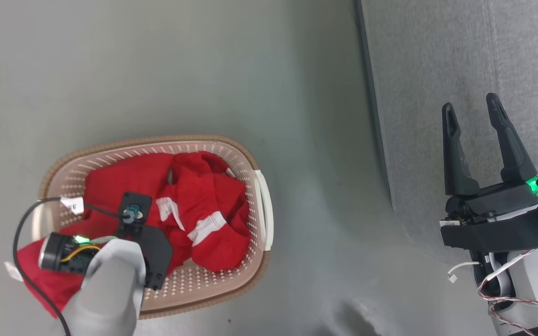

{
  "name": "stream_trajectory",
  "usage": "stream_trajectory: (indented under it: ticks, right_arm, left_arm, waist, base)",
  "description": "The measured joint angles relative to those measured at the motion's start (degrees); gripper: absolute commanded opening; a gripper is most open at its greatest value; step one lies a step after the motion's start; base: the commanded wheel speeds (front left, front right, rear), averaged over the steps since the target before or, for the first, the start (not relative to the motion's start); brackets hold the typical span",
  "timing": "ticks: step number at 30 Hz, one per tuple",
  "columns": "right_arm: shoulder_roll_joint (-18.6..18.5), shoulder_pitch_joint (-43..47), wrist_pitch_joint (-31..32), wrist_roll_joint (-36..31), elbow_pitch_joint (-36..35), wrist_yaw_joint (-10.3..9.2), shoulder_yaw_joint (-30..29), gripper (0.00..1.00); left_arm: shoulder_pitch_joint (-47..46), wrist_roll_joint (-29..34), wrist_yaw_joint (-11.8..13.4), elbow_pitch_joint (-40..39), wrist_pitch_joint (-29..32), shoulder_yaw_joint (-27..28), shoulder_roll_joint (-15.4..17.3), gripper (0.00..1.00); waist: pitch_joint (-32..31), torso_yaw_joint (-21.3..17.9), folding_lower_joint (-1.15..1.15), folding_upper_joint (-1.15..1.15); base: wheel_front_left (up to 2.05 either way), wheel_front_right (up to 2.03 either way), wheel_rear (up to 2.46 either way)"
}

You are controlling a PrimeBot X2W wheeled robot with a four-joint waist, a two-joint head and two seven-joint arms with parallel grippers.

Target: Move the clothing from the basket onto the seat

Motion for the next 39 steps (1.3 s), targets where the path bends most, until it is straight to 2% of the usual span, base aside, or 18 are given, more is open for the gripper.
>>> stream_trajectory:
  ticks: [5,12,26,39]
  right_arm:
    - [0.2,0.1,0.0,-0.1,1.0,0.09,0.0,1.0]
    - [0.2,0.6,0.0,-0.5,2.5,0.51,-0.1,1.0]
    - [0.1,7.0,0.0,-0.5,5.8,0.51,-1.3,1.0]
    - [0.5,10.9,0.0,-0.5,8.0,0.51,-1.2,1.0]
  left_arm:
    - [2.0,-1.2,-0.1,-0.1,-2.9,1.1,-1.2,0.0]
    - [3.6,-4.0,-1.6,-0.3,-7.0,2.5,-2.0,0.0]
    - [7.6,-8.1,-3.2,-4.3,-13.9,4.4,-2.9,0.0]
    - [13.0,-14.0,-4.6,-16.0,-14.9,2.4,-2.8,0.0]
  waist:
    - [-2.8,1.2,0.0,0.0]
    - [-7.2,2.9,0.0,0.0]
    - [-16.9,7.0,-0.01,0.0]
    - [-25.7,9.5,-0.01,-0.01]
  base:
    - [0.0,0.0,0.0]
    - [0.0,0.0,0.0]
    - [0.0,0.0,0.0]
    - [0.0,0.0,0.0]
